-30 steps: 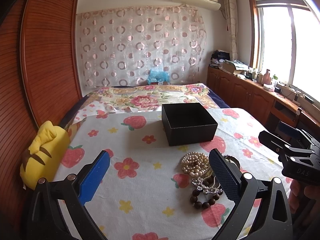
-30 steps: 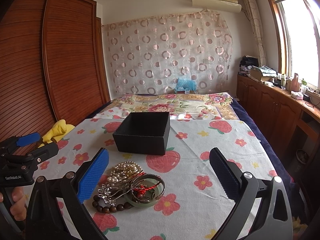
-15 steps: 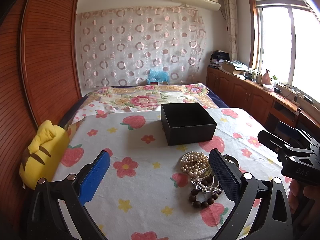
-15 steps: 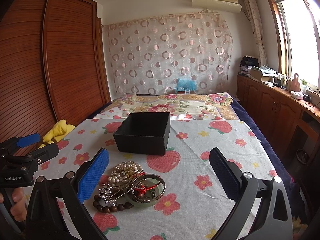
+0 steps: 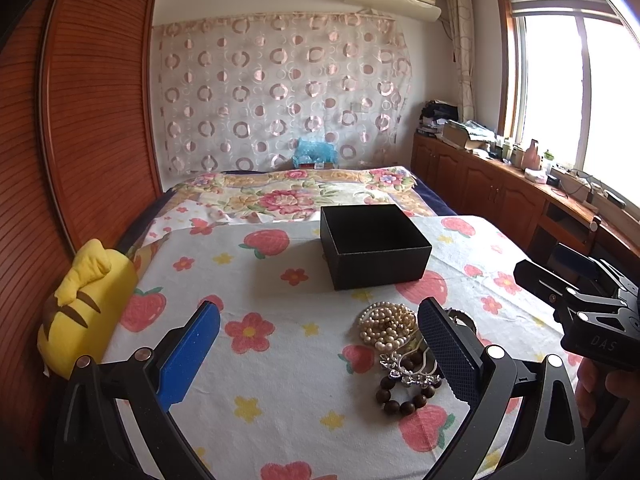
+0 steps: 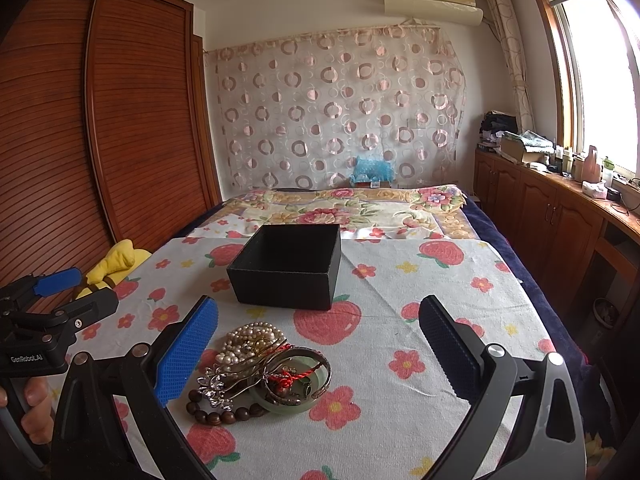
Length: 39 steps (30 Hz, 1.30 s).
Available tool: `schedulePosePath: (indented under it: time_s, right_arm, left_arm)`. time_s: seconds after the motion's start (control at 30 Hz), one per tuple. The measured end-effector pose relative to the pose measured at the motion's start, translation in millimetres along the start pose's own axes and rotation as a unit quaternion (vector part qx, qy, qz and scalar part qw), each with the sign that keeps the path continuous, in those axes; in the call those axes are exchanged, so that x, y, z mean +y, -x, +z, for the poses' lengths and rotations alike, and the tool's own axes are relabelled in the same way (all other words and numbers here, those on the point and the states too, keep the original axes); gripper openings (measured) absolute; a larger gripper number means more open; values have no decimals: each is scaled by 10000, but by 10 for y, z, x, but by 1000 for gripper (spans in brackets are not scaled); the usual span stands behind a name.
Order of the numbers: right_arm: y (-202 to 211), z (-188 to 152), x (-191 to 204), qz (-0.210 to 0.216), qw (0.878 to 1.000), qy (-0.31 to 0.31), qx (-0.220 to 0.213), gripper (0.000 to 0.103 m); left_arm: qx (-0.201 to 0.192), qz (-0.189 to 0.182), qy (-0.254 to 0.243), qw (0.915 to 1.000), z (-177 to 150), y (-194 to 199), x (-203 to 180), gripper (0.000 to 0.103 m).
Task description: Organize jewelry
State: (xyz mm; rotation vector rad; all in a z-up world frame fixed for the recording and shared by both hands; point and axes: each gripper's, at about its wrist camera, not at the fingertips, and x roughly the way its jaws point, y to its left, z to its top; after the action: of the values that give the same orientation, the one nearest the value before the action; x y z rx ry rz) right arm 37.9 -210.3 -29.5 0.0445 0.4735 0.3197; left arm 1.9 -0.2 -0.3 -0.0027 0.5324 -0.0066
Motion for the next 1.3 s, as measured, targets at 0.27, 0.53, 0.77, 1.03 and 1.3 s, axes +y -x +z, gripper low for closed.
schedulePosePath:
  time_s: [0.27,0.53,0.77,1.03,1.3]
  right_arm:
    - [2,-4,-6,3,10000,1,-2,101]
    - [3,-19,-34,7,10000,-4,-2,101]
    - [-31,3,-21,-4,9999,8,164,101]
    - [-63,-217,-175,-34,9993,75,378,101]
    - [-111,-378,-312,-21,9982,40,591,100]
  left_arm:
    - [0,1,-2,10000,1,-18,-5,95]
    - [24,-16,-6,10000,-1,-44,-13,95]
    - [307,-91,-89,9994,-40,-167,-142,95]
    - [682,-298,-126,9971,-179,-353,-201,95]
    - [1097,-706,-290,9910,-357,-578,-320,95]
